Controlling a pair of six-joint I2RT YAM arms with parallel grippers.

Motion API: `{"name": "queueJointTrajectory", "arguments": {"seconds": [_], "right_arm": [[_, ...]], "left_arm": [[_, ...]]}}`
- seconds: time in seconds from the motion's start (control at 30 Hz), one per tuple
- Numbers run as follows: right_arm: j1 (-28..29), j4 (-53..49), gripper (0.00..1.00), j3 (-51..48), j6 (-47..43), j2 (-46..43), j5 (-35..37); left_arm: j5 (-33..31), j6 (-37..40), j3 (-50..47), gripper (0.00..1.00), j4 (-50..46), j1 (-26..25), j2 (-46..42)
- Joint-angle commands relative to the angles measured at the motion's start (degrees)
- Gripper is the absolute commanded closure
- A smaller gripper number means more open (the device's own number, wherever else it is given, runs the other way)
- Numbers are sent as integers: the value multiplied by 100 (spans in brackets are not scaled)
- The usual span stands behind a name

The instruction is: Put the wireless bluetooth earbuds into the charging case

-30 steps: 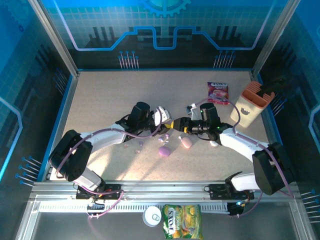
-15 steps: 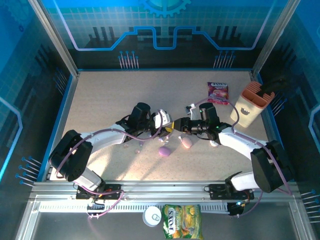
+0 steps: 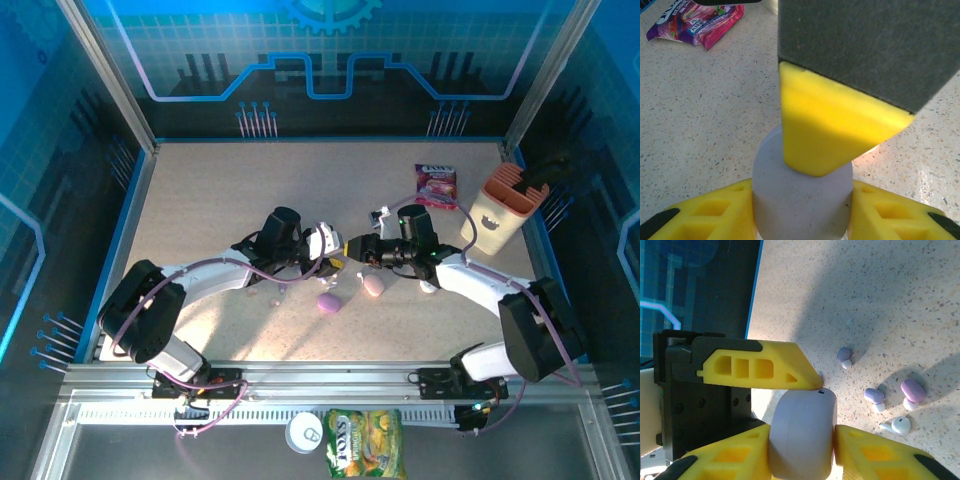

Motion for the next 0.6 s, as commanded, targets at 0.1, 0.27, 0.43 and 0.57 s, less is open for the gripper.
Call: {"name": "queueJointTrajectory", "arguments": {"seconds": [0.1,0.27,0.43,0.57], "right_arm": [[-75,367,75,66,178,111,-257],[-250,394,78,25,191,-115,-237],[-721,1042,80,-211,695,-474,-657],[-1000,1734,79,-437,1243,-835,-947]], "left_arm": [[185,104,-39,54,90,-57,8],[84,-195,-242,32,697,-45,6],[191,-1377,-911,5,3132,96,85],[234,-2185,-1089,1,4494,129,310]]}}
